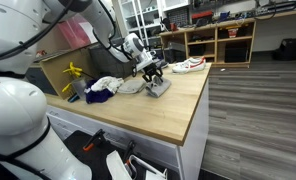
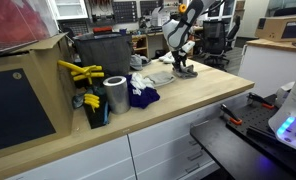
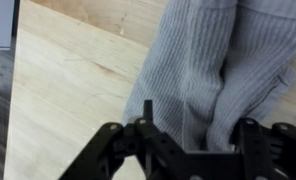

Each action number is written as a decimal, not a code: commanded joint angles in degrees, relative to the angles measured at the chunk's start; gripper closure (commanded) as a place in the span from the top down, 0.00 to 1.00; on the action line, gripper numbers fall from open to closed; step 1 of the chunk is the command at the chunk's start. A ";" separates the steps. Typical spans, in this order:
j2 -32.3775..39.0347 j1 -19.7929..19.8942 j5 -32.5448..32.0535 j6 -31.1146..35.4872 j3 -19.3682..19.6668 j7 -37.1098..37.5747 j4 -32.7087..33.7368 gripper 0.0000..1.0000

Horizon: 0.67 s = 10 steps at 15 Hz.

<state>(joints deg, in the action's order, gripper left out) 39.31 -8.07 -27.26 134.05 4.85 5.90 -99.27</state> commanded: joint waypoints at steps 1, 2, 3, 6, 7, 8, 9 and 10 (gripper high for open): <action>-3.68 2.54 5.53 -1.42 -2.32 -5.40 0.81 0.97; -4.06 3.45 7.75 -1.53 -3.25 -7.08 1.54 1.00; -4.38 4.06 9.68 -1.91 -3.94 -8.25 2.27 1.00; -4.89 4.91 12.47 -3.86 -4.62 -11.43 4.99 1.00; -4.83 4.95 12.38 -4.97 -4.45 -12.33 5.90 1.00; -4.69 4.72 11.61 -6.37 -4.01 -12.67 6.83 1.00; -4.46 4.60 10.61 -7.82 -3.52 -13.44 7.63 0.75; -4.30 4.64 9.67 -9.41 -3.22 -14.74 8.33 0.74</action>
<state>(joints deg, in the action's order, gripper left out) 35.06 -3.60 -16.37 129.53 1.11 -5.34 -93.35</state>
